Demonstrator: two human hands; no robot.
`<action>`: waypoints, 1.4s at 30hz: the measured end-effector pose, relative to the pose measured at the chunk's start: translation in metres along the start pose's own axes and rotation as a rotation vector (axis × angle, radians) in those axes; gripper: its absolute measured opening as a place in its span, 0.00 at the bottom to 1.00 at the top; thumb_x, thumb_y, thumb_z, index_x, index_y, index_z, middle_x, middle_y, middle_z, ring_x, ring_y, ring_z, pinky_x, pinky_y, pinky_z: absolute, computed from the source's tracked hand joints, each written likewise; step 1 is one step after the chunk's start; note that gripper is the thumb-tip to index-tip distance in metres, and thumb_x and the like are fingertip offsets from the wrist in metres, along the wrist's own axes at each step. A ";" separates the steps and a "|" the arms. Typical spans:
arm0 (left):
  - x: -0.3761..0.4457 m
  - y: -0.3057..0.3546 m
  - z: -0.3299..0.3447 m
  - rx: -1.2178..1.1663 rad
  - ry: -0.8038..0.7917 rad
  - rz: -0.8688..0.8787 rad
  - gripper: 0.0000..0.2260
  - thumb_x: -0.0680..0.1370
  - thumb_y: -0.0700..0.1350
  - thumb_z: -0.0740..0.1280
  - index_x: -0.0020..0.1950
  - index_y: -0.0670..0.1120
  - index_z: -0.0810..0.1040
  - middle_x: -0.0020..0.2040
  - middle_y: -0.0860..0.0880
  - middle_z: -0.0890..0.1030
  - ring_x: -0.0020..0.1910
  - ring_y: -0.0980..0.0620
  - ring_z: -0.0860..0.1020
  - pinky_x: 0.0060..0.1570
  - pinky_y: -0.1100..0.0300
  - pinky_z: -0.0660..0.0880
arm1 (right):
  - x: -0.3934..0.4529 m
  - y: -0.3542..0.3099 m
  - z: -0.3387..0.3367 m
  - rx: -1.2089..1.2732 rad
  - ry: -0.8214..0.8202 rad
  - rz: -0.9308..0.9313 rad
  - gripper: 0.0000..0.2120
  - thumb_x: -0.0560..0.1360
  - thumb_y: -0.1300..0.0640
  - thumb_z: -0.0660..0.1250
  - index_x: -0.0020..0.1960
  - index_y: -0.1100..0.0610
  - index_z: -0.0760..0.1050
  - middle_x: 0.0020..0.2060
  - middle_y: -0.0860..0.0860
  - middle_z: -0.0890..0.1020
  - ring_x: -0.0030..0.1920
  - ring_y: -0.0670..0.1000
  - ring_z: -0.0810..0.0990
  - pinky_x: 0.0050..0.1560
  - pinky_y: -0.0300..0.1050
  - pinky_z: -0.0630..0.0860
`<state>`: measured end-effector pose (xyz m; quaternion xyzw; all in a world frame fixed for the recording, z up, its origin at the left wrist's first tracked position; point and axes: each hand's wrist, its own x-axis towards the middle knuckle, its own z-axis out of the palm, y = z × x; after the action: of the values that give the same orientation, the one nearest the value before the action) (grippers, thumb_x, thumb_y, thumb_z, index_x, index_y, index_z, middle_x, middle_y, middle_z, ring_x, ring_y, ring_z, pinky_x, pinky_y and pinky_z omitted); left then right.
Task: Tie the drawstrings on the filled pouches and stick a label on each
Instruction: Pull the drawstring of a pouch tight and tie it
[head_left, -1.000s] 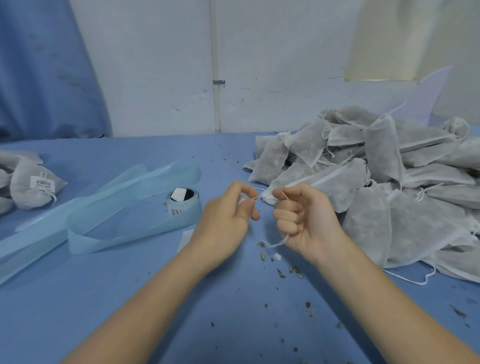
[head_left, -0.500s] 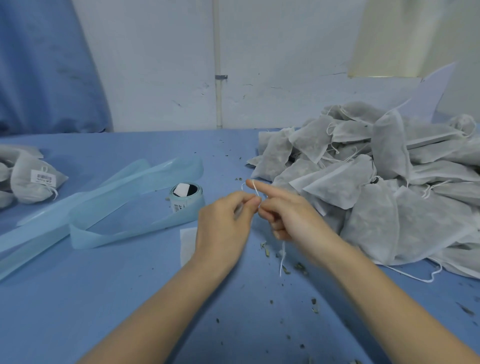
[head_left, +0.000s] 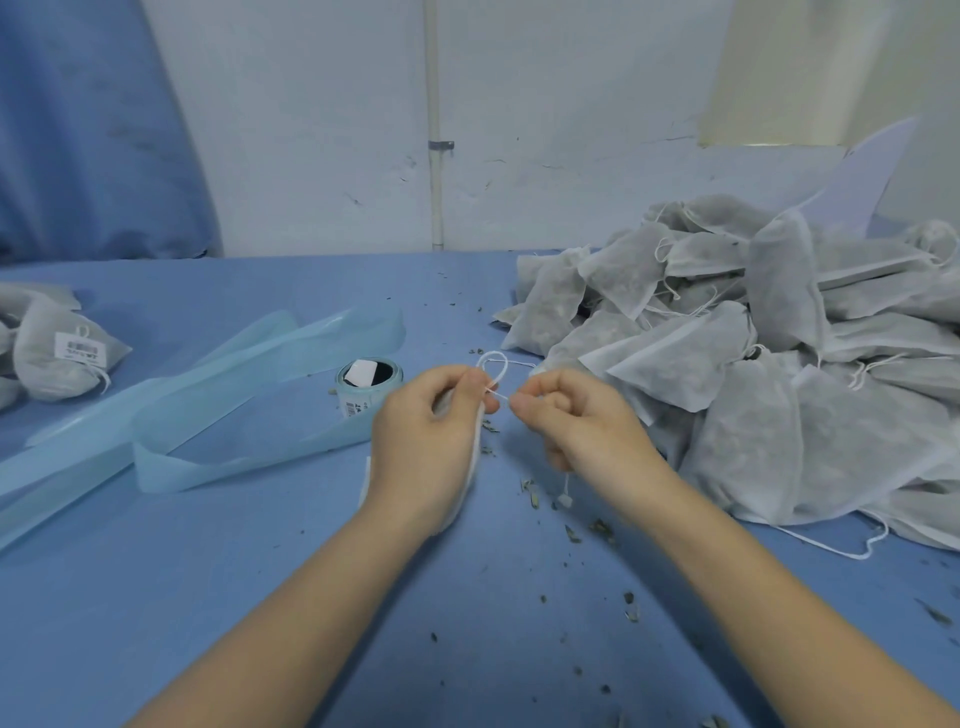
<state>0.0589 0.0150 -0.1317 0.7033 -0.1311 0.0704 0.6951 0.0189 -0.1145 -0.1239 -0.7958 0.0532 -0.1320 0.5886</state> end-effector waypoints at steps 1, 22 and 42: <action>-0.001 0.001 -0.001 -0.042 -0.027 -0.012 0.11 0.75 0.48 0.66 0.33 0.56 0.81 0.31 0.57 0.80 0.28 0.59 0.74 0.33 0.57 0.68 | 0.001 0.001 -0.002 0.052 -0.024 0.027 0.03 0.76 0.56 0.68 0.44 0.54 0.77 0.20 0.41 0.68 0.23 0.42 0.66 0.28 0.37 0.65; -0.007 0.001 -0.005 0.530 -0.057 0.332 0.08 0.78 0.46 0.64 0.41 0.52 0.79 0.37 0.53 0.78 0.39 0.54 0.76 0.40 0.60 0.71 | 0.002 -0.002 -0.018 0.123 -0.056 0.116 0.08 0.73 0.55 0.71 0.51 0.56 0.83 0.21 0.39 0.69 0.21 0.41 0.64 0.23 0.29 0.61; -0.008 0.000 -0.003 0.604 -0.031 0.238 0.09 0.78 0.48 0.63 0.42 0.47 0.79 0.37 0.52 0.78 0.42 0.48 0.76 0.44 0.55 0.72 | 0.001 0.000 -0.004 0.204 -0.001 0.188 0.06 0.72 0.59 0.72 0.44 0.62 0.84 0.21 0.40 0.70 0.23 0.43 0.62 0.23 0.32 0.61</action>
<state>0.0512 0.0186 -0.1338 0.8585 -0.1963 0.1764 0.4396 0.0190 -0.1181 -0.1230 -0.7236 0.1135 -0.0806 0.6761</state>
